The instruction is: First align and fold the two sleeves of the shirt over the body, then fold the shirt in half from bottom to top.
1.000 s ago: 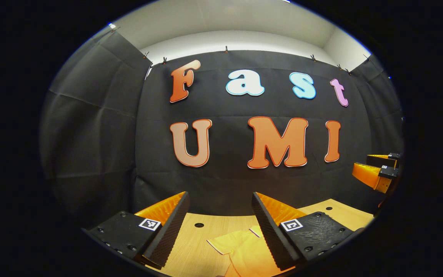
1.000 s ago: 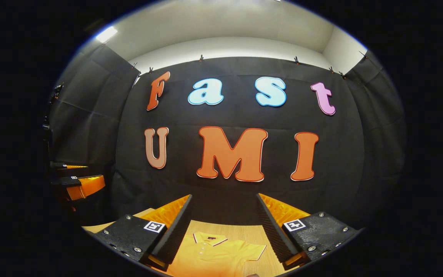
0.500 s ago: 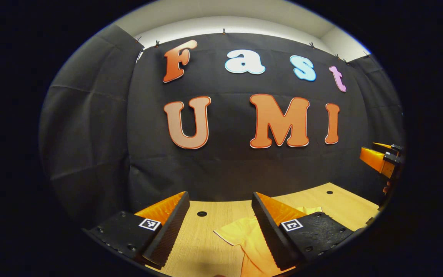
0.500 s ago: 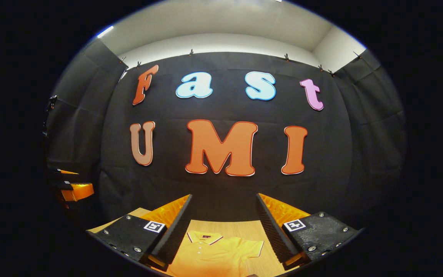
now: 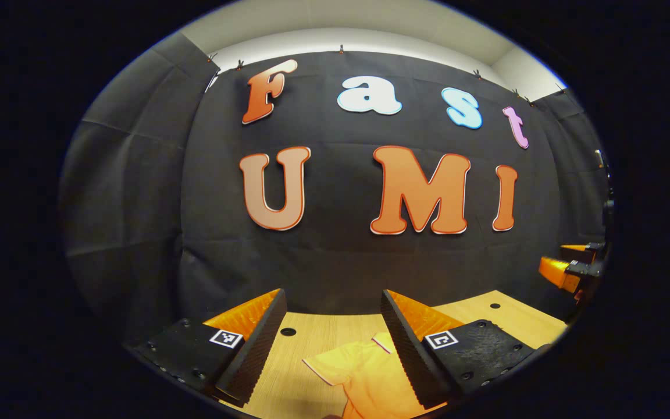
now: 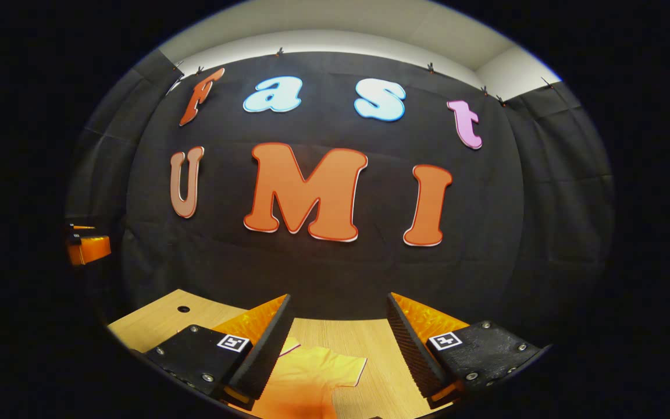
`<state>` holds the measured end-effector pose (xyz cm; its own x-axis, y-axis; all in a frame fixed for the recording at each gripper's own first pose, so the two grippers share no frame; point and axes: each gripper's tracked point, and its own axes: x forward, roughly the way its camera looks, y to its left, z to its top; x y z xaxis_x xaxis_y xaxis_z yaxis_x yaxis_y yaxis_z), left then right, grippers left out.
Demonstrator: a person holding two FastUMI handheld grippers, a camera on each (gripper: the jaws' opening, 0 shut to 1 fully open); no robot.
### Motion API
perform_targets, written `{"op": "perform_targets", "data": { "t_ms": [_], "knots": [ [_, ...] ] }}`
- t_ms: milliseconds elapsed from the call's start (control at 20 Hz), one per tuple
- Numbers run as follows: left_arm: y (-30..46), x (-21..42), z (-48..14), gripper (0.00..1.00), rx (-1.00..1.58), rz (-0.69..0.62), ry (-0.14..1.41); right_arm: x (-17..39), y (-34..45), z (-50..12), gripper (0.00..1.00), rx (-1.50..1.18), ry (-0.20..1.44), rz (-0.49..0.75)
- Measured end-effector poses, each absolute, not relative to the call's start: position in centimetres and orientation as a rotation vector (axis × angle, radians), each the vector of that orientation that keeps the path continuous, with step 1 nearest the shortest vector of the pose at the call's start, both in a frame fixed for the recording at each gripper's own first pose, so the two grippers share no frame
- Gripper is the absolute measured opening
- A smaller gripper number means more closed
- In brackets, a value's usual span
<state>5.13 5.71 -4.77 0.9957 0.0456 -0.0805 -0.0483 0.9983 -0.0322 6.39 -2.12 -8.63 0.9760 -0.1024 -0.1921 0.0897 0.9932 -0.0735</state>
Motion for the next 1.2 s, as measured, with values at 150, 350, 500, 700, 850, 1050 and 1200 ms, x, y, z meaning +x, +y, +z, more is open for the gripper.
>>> {"op": "perform_targets", "data": {
  "t_ms": [150, 350, 500, 700, 850, 1050, 1200],
  "knots": [
    [3.7, 5.4, -3.0, 0.98, -0.021, 0.05, 0.016, 8.1, -4.2, -12.2, 0.96, -0.049, 0.279, -0.111],
    [1.2, 5.7, -2.4, 0.98, 0.003, 0.045, 0.0, 10.1, -6.8, -18.3, 0.96, -0.044, 0.425, -0.122],
    [0.8, 5.7, -3.0, 0.97, 0.021, 0.066, 0.021, 10.6, -7.9, -23.4, 0.96, -0.008, 0.573, -0.125],
    [1.1, 5.4, -4.0, 0.97, 0.036, 0.111, 0.058, 12.1, -9.1, -28.7, 0.96, 0.006, 0.712, -0.125],
    [1.8, 5.2, -5.2, 0.97, 0.039, 0.159, 0.105, 12.4, -9.0, -32.6, 0.96, 0.042, 0.846, -0.106],
    [2.3, 5.1, -7.1, 0.97, 0.016, 0.203, 0.169, 12.8, -9.0, -37.2, 0.96, 0.07, 1.008, -0.094],
    [2.3, 4.8, -7.5, 0.97, 0.024, 0.228, 0.184, 13.1, -9.3, -39.3, 0.96, 0.084, 1.1, -0.088]
  ]
}}
